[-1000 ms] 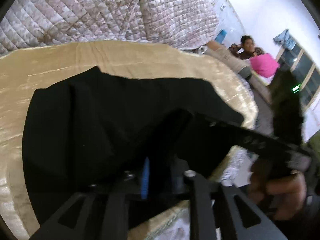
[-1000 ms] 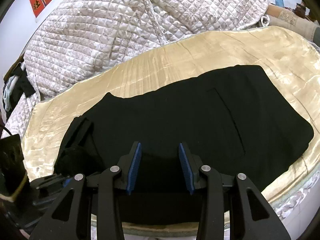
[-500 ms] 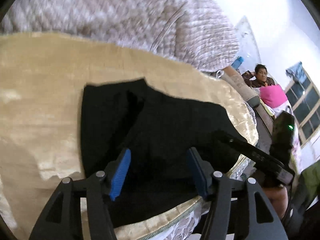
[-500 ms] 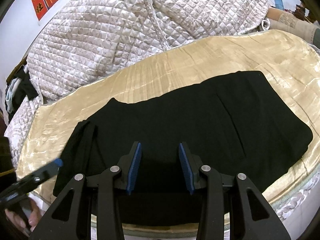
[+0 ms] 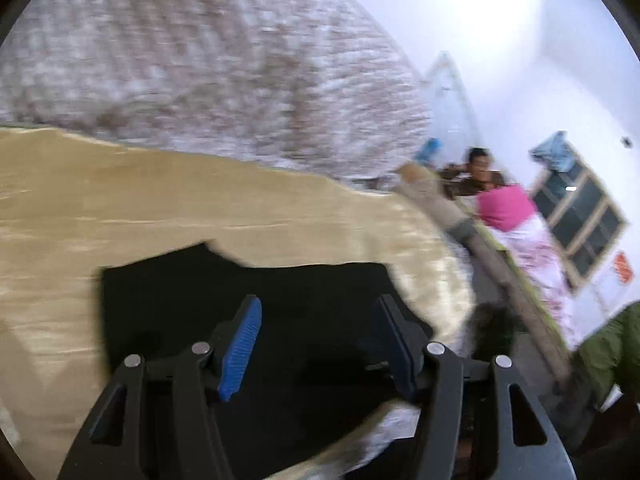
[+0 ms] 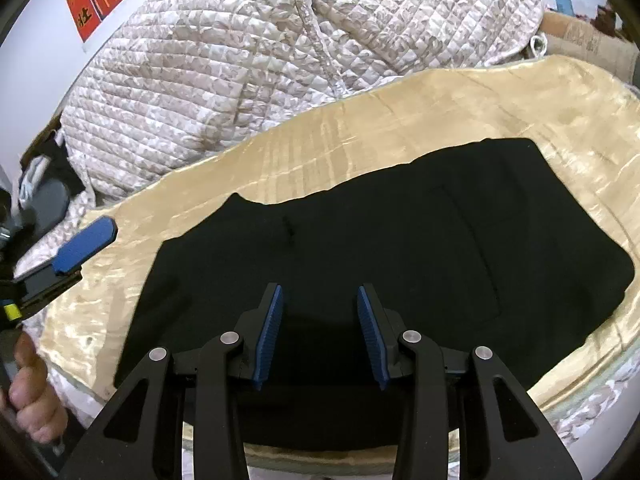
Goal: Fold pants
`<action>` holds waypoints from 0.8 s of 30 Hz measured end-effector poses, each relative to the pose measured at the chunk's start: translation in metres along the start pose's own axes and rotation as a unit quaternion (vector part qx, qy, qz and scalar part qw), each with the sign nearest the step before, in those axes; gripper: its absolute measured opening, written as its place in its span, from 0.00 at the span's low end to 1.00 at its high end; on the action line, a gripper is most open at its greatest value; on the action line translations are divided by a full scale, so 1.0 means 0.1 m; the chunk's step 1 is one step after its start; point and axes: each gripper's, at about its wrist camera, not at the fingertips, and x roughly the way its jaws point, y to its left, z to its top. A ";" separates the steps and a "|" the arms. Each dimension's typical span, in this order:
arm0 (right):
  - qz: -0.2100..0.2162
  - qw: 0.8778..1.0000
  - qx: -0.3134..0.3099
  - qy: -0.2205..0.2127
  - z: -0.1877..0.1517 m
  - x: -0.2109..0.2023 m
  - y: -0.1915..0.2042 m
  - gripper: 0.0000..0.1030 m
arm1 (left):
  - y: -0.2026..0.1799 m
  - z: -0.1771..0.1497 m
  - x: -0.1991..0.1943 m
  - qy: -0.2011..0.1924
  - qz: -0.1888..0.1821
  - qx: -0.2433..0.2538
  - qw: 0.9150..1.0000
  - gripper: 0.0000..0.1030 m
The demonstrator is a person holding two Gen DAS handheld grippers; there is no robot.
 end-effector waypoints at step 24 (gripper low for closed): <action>0.059 0.997 0.003 0.050 0.10 0.55 0.12 0.36 | 0.74 -0.46 0.07 0.045 0.170 -0.013 0.984 0.59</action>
